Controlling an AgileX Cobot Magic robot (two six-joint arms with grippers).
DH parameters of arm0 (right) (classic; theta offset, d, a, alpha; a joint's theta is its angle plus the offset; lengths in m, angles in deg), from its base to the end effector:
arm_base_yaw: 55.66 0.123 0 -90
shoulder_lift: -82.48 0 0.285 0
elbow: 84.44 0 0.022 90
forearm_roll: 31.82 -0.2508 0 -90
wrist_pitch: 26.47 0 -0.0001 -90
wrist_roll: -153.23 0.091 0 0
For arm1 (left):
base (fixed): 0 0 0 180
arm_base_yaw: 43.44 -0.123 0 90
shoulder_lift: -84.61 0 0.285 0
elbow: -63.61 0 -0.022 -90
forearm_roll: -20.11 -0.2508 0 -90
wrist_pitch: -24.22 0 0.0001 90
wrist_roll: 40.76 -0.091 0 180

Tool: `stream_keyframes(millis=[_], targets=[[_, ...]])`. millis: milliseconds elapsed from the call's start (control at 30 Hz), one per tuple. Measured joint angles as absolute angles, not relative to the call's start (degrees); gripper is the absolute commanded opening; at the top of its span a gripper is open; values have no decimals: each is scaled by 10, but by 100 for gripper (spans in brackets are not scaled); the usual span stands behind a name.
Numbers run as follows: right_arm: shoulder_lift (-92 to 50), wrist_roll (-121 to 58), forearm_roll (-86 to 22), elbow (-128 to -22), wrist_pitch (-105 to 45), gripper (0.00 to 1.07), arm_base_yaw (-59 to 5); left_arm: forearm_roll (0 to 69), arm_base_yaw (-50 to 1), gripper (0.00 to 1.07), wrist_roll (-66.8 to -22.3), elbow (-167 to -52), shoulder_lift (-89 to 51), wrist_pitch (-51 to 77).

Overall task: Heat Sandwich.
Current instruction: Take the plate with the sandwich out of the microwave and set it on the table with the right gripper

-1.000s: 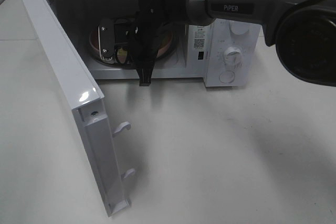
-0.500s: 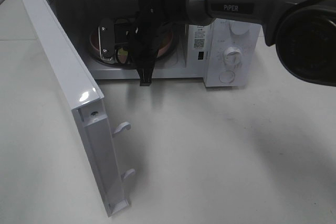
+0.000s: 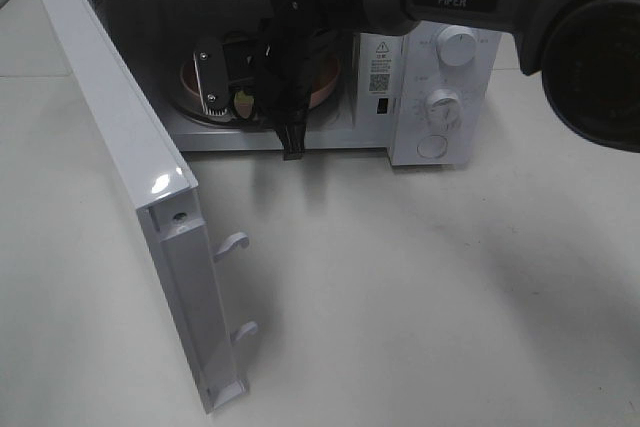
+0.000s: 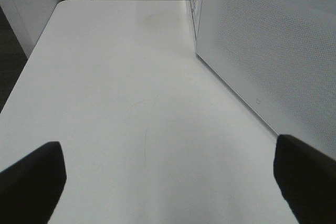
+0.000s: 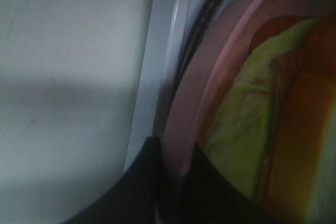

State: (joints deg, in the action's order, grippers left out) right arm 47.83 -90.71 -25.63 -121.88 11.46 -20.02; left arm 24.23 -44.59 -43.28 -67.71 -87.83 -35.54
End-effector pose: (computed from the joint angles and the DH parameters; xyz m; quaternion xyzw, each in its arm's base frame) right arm 0.4350 0.3045 0.1538 -0.7489 0.5926 -0.1146 0.2736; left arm -0.0045 -0.0057 0.2783 0.0112 0.8474 -0.0190 0.5305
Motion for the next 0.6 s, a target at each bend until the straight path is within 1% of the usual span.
stream_keyframes(millis=[267,600], targets=[[440,-959,-261,-1163,117,0,-204,242,-446,104,-433,-677,-878,-355],[374,-995,-264,-1057,94,0,-204,242,-446,104,-433,-677,-878,-355]])
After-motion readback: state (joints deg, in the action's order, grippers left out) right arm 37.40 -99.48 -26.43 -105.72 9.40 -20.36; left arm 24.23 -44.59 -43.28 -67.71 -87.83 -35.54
